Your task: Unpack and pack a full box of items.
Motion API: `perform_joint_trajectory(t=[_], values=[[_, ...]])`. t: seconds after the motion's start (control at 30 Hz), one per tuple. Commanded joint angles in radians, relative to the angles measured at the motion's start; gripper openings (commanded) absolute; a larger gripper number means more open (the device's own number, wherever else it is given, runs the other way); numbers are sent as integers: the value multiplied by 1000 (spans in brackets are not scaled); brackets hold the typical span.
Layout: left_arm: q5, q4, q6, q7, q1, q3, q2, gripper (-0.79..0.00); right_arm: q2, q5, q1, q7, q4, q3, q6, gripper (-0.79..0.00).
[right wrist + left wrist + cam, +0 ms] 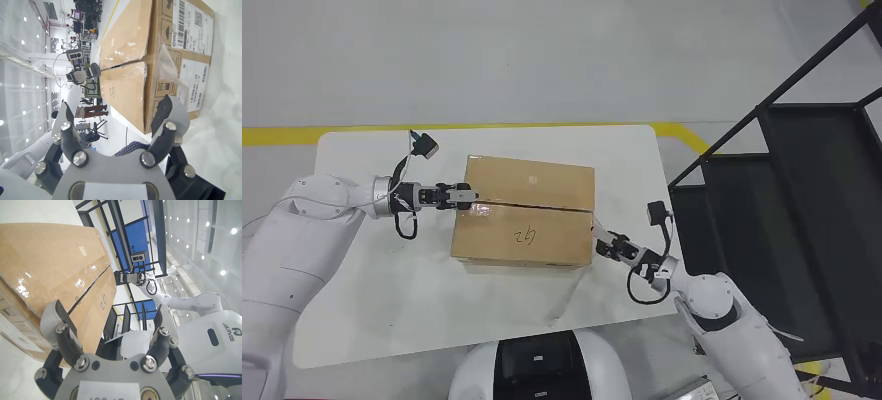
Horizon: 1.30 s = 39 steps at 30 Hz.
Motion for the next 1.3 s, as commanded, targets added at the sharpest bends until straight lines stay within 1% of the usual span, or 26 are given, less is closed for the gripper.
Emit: perform_joint_trajectory(t=[0.0,0.3,0.53,0.67,0.8,1.03,1.27], values=[[0,0,0,0,0,0,0,0,-1,-45,18,-6,9,-16,6,0],[0,0,0,0,0,0,0,0,-11,-160,92,-10,65,-90,51,0],[0,0,0,0,0,0,0,0,-20,-219,150,-14,104,-137,74,0],[0,0,0,0,0,0,0,0,-29,-197,184,-48,139,-153,94,0],[0,0,0,0,0,0,0,0,-38,-140,197,-97,161,-155,95,0],[0,0,0,0,0,0,0,0,-46,-65,178,-175,174,-133,57,0],[0,0,0,0,0,0,0,0,-49,-53,163,-238,181,-107,19,0]])
